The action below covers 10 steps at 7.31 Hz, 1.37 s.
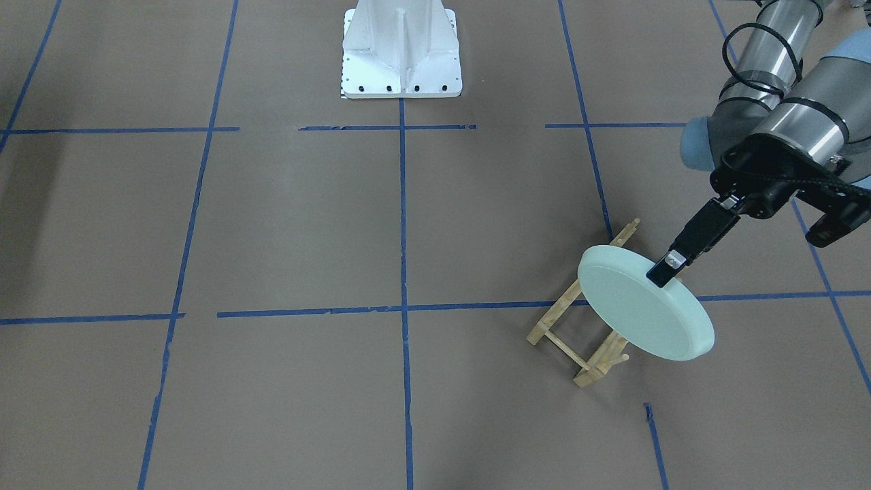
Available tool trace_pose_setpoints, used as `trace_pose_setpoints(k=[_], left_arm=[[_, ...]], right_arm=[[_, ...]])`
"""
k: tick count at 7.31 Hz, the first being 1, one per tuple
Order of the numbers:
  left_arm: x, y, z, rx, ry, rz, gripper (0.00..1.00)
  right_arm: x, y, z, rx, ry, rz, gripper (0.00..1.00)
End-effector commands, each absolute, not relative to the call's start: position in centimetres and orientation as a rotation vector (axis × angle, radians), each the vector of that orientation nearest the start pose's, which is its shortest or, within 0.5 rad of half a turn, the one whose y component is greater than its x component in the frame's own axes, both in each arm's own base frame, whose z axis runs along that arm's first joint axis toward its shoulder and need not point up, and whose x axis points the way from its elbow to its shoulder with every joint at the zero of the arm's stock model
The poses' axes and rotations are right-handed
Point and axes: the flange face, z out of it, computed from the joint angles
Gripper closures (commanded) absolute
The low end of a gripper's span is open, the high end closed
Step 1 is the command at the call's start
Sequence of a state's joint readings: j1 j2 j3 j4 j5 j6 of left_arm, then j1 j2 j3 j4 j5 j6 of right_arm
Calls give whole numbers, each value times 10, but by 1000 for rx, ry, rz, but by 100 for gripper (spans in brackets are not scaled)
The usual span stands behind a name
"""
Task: Place plate on table
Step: 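Close the left gripper on the plate rim and lift it out of the rack, then swing the held plate down toward the table beside the rack with the left gripper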
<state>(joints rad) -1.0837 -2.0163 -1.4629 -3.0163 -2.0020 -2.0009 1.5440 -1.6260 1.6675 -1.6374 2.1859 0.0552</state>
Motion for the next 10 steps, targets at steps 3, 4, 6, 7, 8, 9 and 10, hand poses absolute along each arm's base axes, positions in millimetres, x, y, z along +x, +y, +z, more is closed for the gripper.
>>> trace_pose_setpoints(k=[3, 4, 6, 7, 8, 9, 10], left_arm=[[193, -588, 166, 253, 1594, -659, 100], [192, -578, 141, 277, 1497, -630, 100], [215, -538, 107, 225, 1410, -568, 100], [250, -523, 89, 189, 1365, -494, 100], [284, -509, 80, 165, 1305, -425, 100], [318, -492, 77, 203, 1220, -319, 100], [360, -474, 83, 285, 1073, -198, 100]], right_arm=[[64, -468, 654, -49, -614, 36, 0], [64, -468, 654, -49, -614, 36, 0], [63, -468, 654, -49, -614, 34, 0], [63, -468, 654, -49, -614, 34, 0], [64, -468, 654, -49, -614, 36, 0], [64, -468, 654, -49, -614, 36, 0], [63, -468, 654, -49, -614, 34, 0]])
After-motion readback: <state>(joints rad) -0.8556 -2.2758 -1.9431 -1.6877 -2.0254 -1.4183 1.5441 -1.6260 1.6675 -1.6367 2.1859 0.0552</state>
